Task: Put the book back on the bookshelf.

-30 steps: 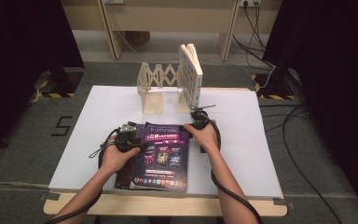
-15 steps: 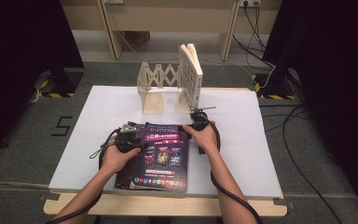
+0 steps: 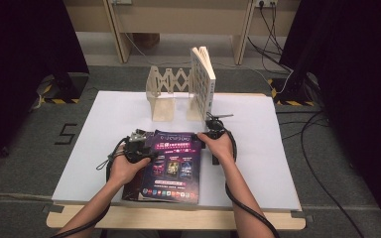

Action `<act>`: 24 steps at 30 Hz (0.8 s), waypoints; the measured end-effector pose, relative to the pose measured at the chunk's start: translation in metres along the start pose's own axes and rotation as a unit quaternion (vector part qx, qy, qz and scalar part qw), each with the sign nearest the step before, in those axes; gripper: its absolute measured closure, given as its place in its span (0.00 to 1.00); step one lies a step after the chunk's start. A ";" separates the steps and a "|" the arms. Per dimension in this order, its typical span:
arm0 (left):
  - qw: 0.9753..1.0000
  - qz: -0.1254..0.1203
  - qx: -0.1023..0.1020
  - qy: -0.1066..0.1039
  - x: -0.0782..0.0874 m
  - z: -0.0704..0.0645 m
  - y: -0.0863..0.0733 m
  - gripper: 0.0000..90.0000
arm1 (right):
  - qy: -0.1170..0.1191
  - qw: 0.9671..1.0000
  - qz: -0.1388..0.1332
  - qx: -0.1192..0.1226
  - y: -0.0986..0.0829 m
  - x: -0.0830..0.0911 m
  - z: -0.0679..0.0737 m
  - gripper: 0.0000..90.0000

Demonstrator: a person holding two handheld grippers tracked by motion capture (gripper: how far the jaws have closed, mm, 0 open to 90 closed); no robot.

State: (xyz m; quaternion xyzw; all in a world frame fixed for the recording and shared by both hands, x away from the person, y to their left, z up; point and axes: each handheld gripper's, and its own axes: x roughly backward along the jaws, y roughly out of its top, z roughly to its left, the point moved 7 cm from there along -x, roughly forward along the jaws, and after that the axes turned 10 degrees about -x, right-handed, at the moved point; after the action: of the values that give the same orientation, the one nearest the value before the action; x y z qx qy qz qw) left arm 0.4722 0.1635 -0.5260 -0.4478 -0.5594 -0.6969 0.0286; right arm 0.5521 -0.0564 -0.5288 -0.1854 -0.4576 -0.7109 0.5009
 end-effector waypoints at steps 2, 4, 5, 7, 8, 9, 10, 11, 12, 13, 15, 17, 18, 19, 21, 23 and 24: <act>1.000 0.000 0.001 0.000 0.000 0.000 0.000 0.59 | 0.000 1.000 -0.003 -0.003 -0.001 0.000 0.000 0.49; 1.000 0.000 0.001 0.000 0.000 0.000 0.000 0.59 | -0.005 1.000 0.000 -0.002 -0.003 0.002 0.000 0.49; 1.000 0.000 0.000 0.000 0.000 0.000 0.000 0.59 | -0.003 1.000 0.001 -0.003 -0.004 0.003 0.000 0.49; 1.000 0.000 0.001 0.000 0.000 0.000 0.000 0.59 | -0.001 1.000 0.011 -0.005 -0.007 0.005 0.001 0.49; 1.000 0.000 0.000 0.000 0.000 0.000 0.000 0.59 | 0.000 1.000 0.012 -0.003 -0.009 0.006 0.001 0.49; 1.000 0.000 0.000 0.000 0.000 0.000 0.000 0.59 | 0.002 1.000 0.014 -0.002 -0.011 0.007 0.001 0.50; 1.000 0.000 0.001 0.000 0.000 0.000 0.000 0.59 | 0.004 1.000 0.009 0.003 -0.012 0.007 0.000 0.50; 1.000 0.002 0.000 0.000 0.000 0.000 0.000 0.59 | 0.008 1.000 0.009 -0.003 -0.013 0.008 0.000 0.51; 1.000 0.002 -0.001 0.000 0.000 0.000 0.000 0.59 | 0.012 1.000 0.008 -0.005 -0.012 0.008 -0.001 0.51; 1.000 0.002 -0.002 0.001 0.000 0.000 0.000 0.59 | 0.016 1.000 0.010 -0.016 -0.011 0.008 -0.002 0.51; 1.000 0.002 -0.002 0.001 0.000 0.000 0.000 0.59 | 0.022 0.999 0.012 -0.029 -0.009 0.008 -0.003 0.51; 1.000 0.002 -0.002 0.000 0.000 0.000 0.000 0.59 | 0.025 0.999 0.002 -0.029 -0.006 0.006 -0.004 0.51; 1.000 0.002 -0.001 0.000 0.000 0.000 0.000 0.59 | 0.026 0.999 -0.004 -0.030 -0.004 0.005 -0.005 0.51; 1.000 0.001 0.000 -0.001 0.000 0.000 0.000 0.59 | 0.027 0.999 -0.006 -0.032 -0.002 0.004 -0.005 0.50; 1.000 0.000 0.000 -0.001 0.000 0.000 0.000 0.59 | 0.028 0.999 -0.014 -0.022 0.001 0.001 -0.005 0.49; 1.000 0.000 0.000 -0.002 0.000 0.000 0.000 0.59 | 0.026 0.999 -0.018 -0.014 0.004 -0.002 -0.005 0.49; 1.000 0.001 0.000 -0.002 0.000 0.000 0.000 0.59 | 0.028 0.999 -0.016 -0.013 0.005 -0.003 -0.004 0.49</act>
State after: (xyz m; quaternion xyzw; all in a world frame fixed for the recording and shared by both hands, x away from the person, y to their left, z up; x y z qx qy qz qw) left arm 0.4728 0.1633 -0.5258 -0.4494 -0.5589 -0.6963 0.0280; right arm 0.5581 -0.0584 -0.5309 -0.1644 -0.4372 -0.7295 0.4997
